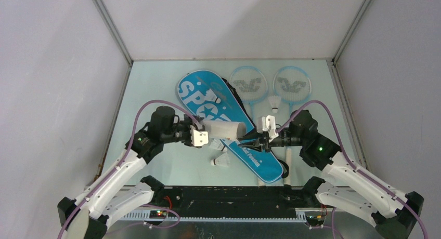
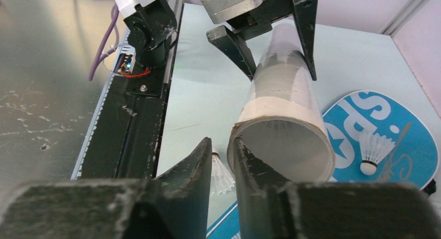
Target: Pack up the badminton gear
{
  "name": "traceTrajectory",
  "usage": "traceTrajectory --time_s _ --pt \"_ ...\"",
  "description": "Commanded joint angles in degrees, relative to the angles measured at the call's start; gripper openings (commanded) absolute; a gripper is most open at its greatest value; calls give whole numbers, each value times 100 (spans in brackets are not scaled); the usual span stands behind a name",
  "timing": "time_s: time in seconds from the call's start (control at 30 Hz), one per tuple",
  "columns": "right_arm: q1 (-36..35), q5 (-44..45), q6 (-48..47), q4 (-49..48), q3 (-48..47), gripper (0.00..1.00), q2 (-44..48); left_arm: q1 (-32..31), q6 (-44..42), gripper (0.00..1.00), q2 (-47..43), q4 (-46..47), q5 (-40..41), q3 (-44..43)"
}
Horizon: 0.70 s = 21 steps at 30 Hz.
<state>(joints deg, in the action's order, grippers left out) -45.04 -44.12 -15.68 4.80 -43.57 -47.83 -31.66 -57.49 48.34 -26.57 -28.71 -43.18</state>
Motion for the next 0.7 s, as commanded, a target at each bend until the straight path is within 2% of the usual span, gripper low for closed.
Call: traceTrajectory --time_s 0.0,0.07,0.33,0.57,0.67 --pt "-90 222 43 -251 -222 13 -67 -77 19 34 -69 373 -161 -137" --pt "-104 345 39 -219 -222 0 -58 -77 45 33 -93 408 -160 -125" --pt "-119 34 -221 108 -222 0 136 -86 -9 32 -253 594 -48 71" --pt "-111 -351 -1100 940 -222 0 742 -86 -114 29 -400 635 142 201" --pt "-99 -258 -1339 1264 -222 0 1086 -83 -161 29 -377 470 -50 93"
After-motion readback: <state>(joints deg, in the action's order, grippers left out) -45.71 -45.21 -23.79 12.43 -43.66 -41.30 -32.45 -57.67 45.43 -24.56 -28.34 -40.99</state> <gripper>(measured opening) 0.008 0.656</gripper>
